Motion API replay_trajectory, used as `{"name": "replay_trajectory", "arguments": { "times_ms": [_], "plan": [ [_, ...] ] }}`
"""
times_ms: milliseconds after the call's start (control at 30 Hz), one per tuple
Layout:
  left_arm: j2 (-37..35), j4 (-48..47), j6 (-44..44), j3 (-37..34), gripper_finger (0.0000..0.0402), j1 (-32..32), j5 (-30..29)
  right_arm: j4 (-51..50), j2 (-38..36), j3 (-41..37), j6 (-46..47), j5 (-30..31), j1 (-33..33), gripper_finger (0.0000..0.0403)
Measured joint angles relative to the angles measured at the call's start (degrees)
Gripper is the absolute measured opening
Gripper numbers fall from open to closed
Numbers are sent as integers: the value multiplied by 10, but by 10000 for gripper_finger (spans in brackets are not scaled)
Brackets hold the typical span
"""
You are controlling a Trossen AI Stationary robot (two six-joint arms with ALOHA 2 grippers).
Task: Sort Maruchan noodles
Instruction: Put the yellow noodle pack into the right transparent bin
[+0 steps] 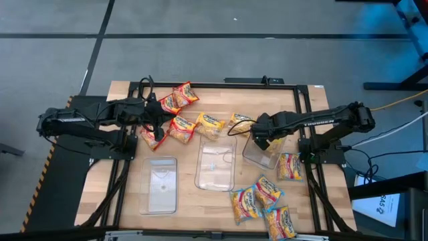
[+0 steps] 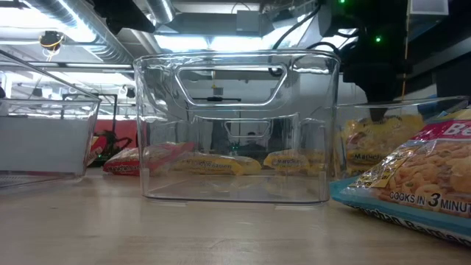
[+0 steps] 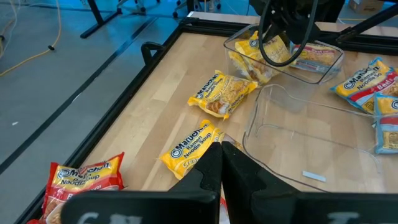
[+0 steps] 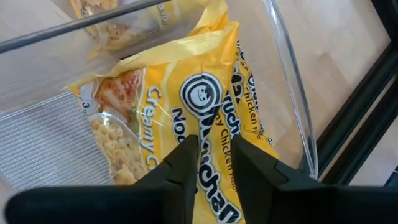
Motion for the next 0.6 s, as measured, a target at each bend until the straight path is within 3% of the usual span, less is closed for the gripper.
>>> {"name": "replay_trajectory", "arguments": {
  "times_ms": [600],
  "plan": [
    [0,0,0,0,0,0,0,6,0,2,-1,1,0,111]
  ]
}}
